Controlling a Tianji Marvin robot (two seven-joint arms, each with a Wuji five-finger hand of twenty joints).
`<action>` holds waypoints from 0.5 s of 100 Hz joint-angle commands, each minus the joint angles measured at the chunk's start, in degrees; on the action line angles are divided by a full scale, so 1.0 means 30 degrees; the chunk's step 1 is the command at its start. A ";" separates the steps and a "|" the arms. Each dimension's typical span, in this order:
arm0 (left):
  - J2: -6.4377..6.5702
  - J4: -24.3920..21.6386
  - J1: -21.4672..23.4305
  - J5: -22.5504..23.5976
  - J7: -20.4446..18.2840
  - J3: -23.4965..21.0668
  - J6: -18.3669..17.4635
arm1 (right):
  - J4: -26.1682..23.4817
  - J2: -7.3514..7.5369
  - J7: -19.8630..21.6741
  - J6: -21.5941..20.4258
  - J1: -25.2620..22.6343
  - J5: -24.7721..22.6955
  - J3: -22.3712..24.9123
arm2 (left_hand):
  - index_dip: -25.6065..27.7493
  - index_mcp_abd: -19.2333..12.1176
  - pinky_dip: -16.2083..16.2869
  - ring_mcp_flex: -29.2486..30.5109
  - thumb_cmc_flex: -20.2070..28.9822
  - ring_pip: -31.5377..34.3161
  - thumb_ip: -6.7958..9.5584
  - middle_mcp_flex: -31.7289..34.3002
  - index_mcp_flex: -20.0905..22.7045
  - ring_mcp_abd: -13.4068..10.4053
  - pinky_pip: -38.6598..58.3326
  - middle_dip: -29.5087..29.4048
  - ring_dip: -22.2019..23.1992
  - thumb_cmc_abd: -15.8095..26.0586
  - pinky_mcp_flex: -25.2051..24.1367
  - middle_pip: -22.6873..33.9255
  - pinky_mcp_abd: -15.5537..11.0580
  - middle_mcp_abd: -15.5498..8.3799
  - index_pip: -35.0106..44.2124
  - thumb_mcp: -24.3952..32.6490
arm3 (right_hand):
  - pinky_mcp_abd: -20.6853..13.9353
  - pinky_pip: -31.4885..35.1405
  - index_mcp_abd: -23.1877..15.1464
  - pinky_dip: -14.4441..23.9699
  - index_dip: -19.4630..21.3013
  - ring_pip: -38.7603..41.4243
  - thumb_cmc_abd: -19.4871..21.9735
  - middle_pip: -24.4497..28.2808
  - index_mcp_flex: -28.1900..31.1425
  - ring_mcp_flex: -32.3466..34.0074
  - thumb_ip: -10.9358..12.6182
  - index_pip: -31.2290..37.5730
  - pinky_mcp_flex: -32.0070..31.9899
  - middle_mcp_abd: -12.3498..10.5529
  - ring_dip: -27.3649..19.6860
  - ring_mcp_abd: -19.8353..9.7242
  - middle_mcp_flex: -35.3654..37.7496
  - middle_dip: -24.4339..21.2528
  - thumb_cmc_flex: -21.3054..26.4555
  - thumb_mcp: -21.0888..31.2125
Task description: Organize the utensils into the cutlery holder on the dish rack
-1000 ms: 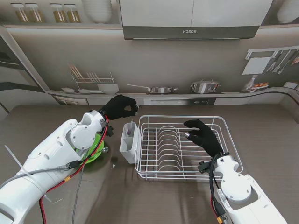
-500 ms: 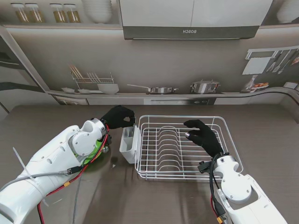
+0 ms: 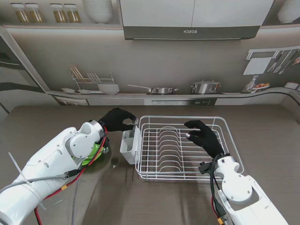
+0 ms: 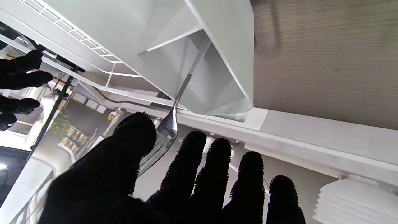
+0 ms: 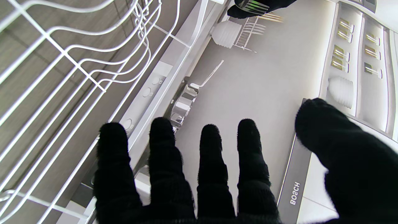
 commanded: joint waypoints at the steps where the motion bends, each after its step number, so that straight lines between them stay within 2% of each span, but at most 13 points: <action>1: 0.0116 -0.0428 0.0198 0.0110 -0.0455 -0.0181 0.0068 | -0.0054 -0.0068 0.0293 0.0000 -0.0072 0.0005 -0.0049 | -0.0368 0.0646 0.0192 -0.0352 -0.0396 -0.0406 -0.0383 -0.0584 -0.0740 0.0222 -0.0218 -0.0301 -0.0190 -0.0477 -0.0442 -0.0259 -0.0422 0.0147 -0.0432 -0.0043 | -0.0446 -0.0434 -0.0063 0.0352 0.0048 -0.0088 0.0393 -0.0117 -0.0324 0.0395 0.0466 -0.0109 0.0107 0.0041 0.0275 -0.0198 0.0044 -0.0050 -0.0298 0.0178; 25: 0.0505 -0.2151 0.1514 0.1116 -0.0848 -0.1765 0.0330 | -0.0054 -0.0059 0.0338 0.0014 -0.0073 0.0015 -0.0050 | -0.1234 0.1378 0.0218 -0.0385 -0.0564 -0.0529 -0.0340 -0.0779 -0.1295 0.0314 -0.0209 -0.0467 -0.0195 -0.0189 -0.0423 -0.0392 -0.0396 0.0387 -0.0880 -0.0385 | -0.0454 -0.0468 0.0023 0.0366 0.0055 -0.0079 0.0398 -0.0108 -0.0375 0.0400 0.0454 -0.0087 0.0099 0.0034 0.0279 -0.0205 0.0056 -0.0047 -0.0312 0.0176; 50: 0.0942 -0.4305 0.3521 0.2370 -0.1559 -0.4060 0.0918 | -0.0074 -0.0048 0.0390 0.0007 -0.0089 0.0033 -0.0062 | -0.1729 0.1566 0.0234 -0.0332 -0.0444 -0.0543 -0.0273 -0.0714 -0.1264 0.0381 -0.0209 -0.0542 -0.0170 0.0069 -0.0419 -0.0397 -0.0384 0.0548 -0.0829 -0.0681 | -0.0438 -0.0486 0.0111 0.0389 0.0067 -0.0075 0.0391 -0.0093 -0.0420 0.0416 0.0455 -0.0047 0.0114 0.0037 0.0281 -0.0197 0.0090 -0.0042 -0.0312 0.0168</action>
